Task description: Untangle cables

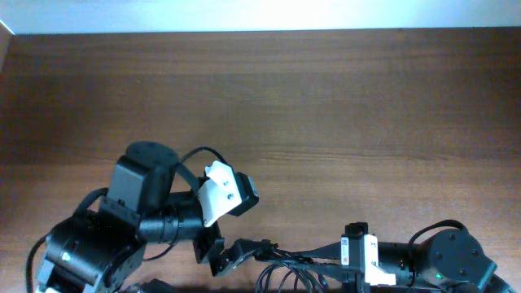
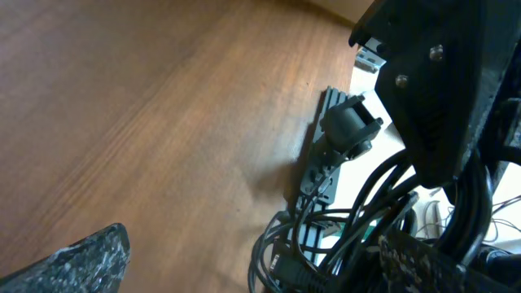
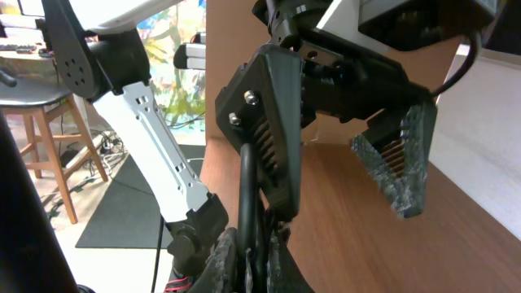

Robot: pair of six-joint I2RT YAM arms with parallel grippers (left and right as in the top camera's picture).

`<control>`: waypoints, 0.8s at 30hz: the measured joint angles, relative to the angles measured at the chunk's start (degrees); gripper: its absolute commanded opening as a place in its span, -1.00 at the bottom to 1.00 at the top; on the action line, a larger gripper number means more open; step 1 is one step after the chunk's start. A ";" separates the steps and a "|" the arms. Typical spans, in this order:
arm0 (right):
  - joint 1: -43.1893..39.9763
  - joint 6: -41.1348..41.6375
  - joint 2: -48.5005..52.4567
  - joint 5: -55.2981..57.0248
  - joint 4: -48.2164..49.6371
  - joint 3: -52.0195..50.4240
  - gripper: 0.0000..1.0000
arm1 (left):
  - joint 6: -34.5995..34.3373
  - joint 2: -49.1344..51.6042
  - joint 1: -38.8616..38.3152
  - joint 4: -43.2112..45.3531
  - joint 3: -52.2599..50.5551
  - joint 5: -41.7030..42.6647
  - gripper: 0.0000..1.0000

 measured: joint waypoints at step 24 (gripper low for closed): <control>0.33 -7.98 0.00 -3.56 0.26 0.00 -0.92 | 28.02 9.42 0.09 -19.78 0.07 16.06 0.82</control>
